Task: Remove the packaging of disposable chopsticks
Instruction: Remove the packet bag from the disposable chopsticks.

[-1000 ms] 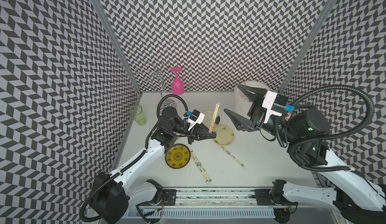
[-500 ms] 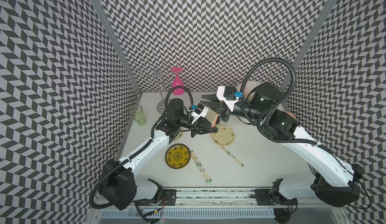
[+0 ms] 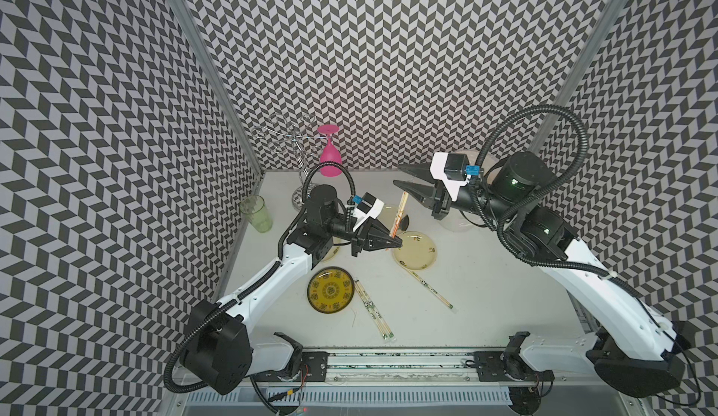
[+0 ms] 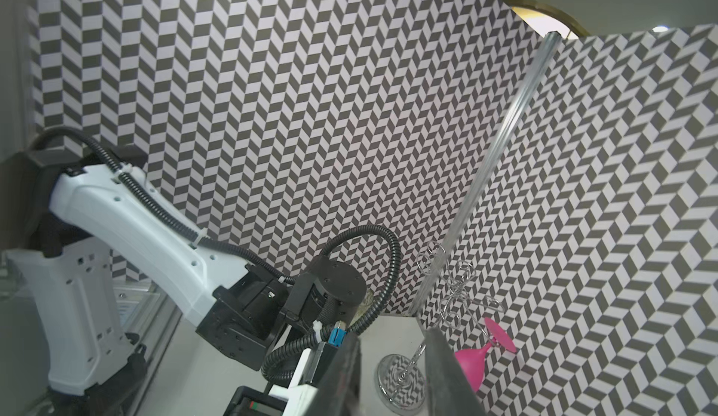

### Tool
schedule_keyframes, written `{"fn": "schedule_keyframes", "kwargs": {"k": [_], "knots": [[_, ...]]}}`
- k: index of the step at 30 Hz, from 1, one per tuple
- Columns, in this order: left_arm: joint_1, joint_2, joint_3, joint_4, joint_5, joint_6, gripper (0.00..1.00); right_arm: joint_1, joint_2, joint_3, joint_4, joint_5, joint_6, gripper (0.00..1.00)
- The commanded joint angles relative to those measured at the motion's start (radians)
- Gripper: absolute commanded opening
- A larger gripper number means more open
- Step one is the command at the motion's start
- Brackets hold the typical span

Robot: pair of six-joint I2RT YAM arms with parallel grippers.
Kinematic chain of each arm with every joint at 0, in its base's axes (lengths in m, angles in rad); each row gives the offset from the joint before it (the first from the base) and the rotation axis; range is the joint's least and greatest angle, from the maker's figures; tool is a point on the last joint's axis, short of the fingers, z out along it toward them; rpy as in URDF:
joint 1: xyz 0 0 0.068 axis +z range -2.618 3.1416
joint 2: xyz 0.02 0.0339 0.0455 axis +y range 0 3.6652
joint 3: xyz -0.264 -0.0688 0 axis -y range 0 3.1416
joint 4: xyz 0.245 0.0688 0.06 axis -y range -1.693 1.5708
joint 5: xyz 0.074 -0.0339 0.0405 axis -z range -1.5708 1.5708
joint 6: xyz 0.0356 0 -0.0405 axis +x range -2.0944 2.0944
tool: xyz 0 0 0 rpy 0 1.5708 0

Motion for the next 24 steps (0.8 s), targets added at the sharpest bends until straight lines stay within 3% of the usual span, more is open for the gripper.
{"fn": "schedule_keyframes", "kwargs": {"k": [1, 2, 3, 8, 13, 19, 24], "knots": [[0.004, -0.023, -0.011, 0.038, 0.013, -0.012, 0.00, 0.000, -0.013, -0.007, 0.002, -0.043, 0.006, 0.14], [0.004, -0.025, -0.013, 0.040, 0.012, -0.013, 0.00, 0.000, -0.015, -0.007, 0.002, -0.044, 0.011, 0.04], [0.004, -0.028, -0.016, 0.041, 0.010, -0.012, 0.00, 0.000, -0.015, -0.009, 0.005, -0.041, 0.016, 0.00], [0.004, -0.026, -0.025, 0.060, 0.002, -0.030, 0.00, -0.001, -0.036, -0.041, 0.069, 0.000, 0.056, 0.00], [0.004, -0.028, -0.028, 0.065, 0.003, -0.033, 0.00, -0.001, -0.046, -0.060, 0.097, 0.052, 0.049, 0.28], [0.004, -0.029, -0.032, 0.068, 0.001, -0.033, 0.00, 0.000, -0.036, -0.042, 0.094, 0.049, 0.048, 0.16], [0.004, -0.024, -0.034, 0.069, -0.003, -0.035, 0.00, -0.001, -0.041, -0.038, 0.092, 0.043, 0.046, 0.16]]}}
